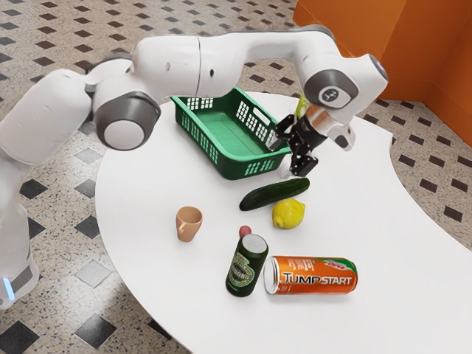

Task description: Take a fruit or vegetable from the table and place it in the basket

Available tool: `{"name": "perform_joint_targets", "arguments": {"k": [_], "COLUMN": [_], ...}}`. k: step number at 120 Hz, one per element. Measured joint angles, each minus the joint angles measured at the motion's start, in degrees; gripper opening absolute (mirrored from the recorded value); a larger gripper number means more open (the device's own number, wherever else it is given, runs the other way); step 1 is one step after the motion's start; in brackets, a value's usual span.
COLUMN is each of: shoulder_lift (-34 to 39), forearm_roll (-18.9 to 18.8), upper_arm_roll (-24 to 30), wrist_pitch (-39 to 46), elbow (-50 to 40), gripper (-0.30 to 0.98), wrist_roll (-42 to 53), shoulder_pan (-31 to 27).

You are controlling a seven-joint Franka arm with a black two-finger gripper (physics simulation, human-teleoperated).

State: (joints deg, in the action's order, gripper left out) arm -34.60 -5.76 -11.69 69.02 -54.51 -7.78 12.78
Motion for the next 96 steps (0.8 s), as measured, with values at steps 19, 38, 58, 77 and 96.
{"name": "perform_joint_targets", "arguments": {"k": [19,38,58,77,96], "shoulder_lift": [-1.2,-2.2,-2.4,-2.6,-4.3], "forearm_roll": [1.0,2.4,3.1,4.0,5.1], "upper_arm_roll": [0.0,0.0,0.1,0.1,0.0], "wrist_pitch": [2.7,4.7,5.6,6.0,6.4], "elbow": [-0.2,-0.3,-0.9,-1.0,-0.9], "gripper": [0.69,0.69,0.69,0.69,0.69], "wrist_roll": [1.6,2.8,3.7,4.2,4.4], "shoulder_pan": [-0.4,-1.3,-2.2,-2.4,-3.1]}}
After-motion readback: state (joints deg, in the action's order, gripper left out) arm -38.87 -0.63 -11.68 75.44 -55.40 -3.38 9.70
